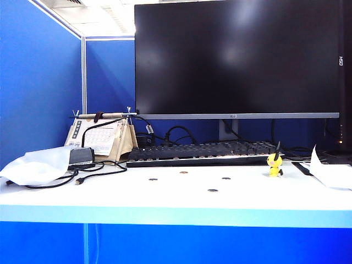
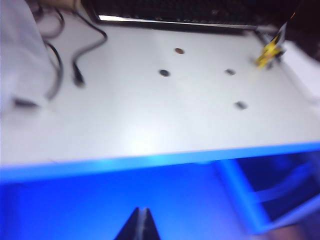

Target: Pick up the doll and place it on the similarly colored coin.

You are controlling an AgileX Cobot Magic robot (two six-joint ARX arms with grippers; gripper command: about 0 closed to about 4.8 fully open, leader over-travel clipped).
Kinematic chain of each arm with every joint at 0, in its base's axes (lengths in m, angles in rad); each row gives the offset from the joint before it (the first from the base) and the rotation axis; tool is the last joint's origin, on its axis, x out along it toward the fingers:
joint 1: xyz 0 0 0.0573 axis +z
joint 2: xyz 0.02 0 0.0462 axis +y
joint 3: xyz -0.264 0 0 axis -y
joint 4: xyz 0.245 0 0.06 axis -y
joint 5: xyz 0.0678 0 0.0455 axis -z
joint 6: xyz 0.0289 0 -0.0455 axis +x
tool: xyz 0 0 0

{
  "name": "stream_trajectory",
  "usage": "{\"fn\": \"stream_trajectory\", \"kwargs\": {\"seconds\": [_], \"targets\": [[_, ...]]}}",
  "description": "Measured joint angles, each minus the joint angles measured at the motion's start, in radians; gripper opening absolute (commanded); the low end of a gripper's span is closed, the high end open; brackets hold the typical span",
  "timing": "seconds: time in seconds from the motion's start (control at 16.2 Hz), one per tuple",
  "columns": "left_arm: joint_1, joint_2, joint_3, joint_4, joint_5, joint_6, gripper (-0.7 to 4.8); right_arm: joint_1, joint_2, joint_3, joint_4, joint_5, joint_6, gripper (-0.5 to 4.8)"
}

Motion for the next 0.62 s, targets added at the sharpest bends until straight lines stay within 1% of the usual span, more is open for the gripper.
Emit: {"fn": "stream_trajectory", "kwargs": {"seconds": [0.06,0.12,0.19,0.25,0.31,0.37,0.43,0.49,0.56,0.62], "targets": [[0.000,0.000,0.000,-0.002,0.040,-0.074,-0.03,0.000,0.000,0.000,-0.002,0.000,0.000,1.40],[0.000,0.000,0.001,-0.001,0.090,-0.098,-0.04,0.000,0.000,0.000,-0.002,-0.002,0.000,1.40],[0.000,0.000,0.001,0.013,0.211,-0.115,-0.04,0.000,0.000,0.000,-0.002,-0.003,0.000,1.40],[0.000,0.000,0.004,0.031,0.299,-0.123,-0.04,0.000,0.000,0.000,-0.002,-0.005,0.000,1.40],[-0.001,0.001,0.029,0.023,0.339,-0.124,-0.04,0.002,0.000,0.000,-0.001,-0.018,0.000,1.40],[0.000,0.001,0.122,0.023,0.318,-0.119,-0.04,0.002,0.000,0.000,0.017,-0.085,0.000,1.40],[0.000,0.006,0.172,0.024,0.290,-0.105,-0.04,0.002,0.000,0.000,0.035,-0.122,0.000,1.40],[0.000,0.030,0.239,0.034,0.243,-0.073,-0.04,0.002,0.000,0.000,0.060,-0.162,0.000,1.40],[0.000,0.069,0.299,0.037,0.202,-0.031,-0.03,0.002,0.000,0.000,0.078,-0.183,0.000,1.40],[0.000,0.176,0.395,0.038,0.170,0.037,-0.01,0.003,0.000,0.000,0.096,-0.191,0.000,1.40]]}}
